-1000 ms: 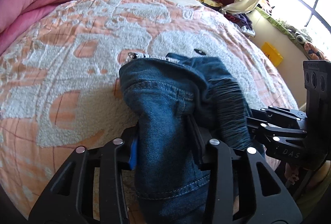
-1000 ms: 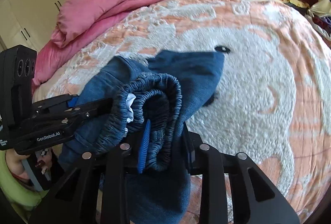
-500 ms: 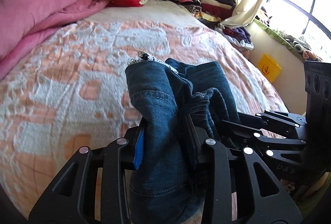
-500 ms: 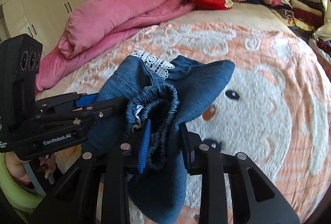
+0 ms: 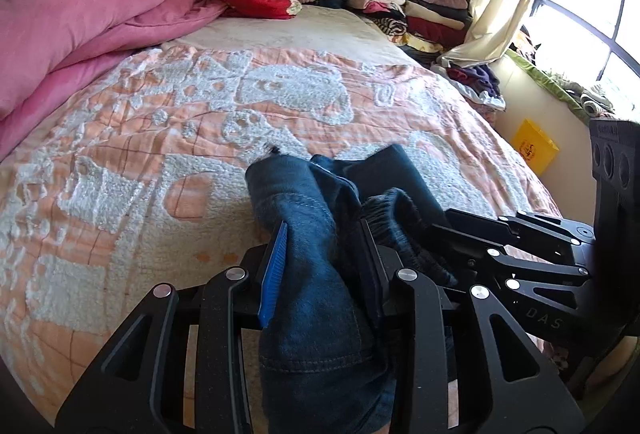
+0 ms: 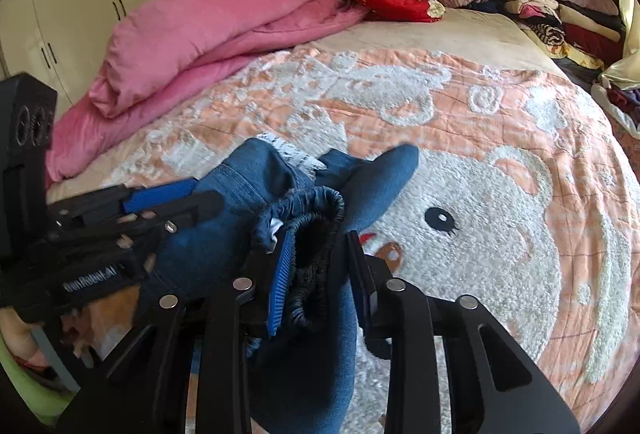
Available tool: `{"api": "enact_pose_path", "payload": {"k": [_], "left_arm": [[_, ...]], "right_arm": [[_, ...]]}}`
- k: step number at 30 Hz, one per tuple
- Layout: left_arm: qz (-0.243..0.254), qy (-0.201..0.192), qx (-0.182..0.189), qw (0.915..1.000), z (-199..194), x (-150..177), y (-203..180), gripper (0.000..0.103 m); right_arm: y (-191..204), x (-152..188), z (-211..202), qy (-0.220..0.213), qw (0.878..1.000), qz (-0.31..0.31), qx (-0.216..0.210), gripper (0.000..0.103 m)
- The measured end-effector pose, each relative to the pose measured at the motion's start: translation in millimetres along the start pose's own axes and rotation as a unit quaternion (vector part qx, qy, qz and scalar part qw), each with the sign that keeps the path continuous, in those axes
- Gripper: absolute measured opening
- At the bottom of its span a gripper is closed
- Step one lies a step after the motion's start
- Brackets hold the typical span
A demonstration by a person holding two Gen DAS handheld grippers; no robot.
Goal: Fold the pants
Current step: 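Fold the lifted end over onto the bundle and open both tools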
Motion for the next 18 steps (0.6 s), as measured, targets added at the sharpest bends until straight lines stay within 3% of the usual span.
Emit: {"api": "enact_pose_path", "payload": {"k": [4, 7, 18], "left_arm": [[-0.001, 0.003, -0.006, 1.0000, 3.3, 2.5, 7.5, 0.027], [-0.003, 0.006, -0.012, 0.9999, 5.5, 6.7, 12.1, 0.030], [-0.002, 0.040, -0.034, 0.9986, 26.1, 31.6, 24.8, 0.043]], "right_arm": [[-11.0, 12.6, 4.8, 0.012, 1.000, 0.015, 0.015, 0.031], [-17.9, 21.6, 7.9, 0.021, 0.999, 0.026, 0.021, 0.046], [-36.1, 51.6, 22.7, 0.056, 0.996, 0.051, 0.043, 0.057]]}}
Point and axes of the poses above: each gripper's, at about its wrist camera, not at the fingertips, and z roughly the way its jaws point, y to its left, x to its underside, the point moved 10 cm from there along z, roughly the way its jaws point, and after that the axes turned 10 degrees about -z, right-handed, at the moved point
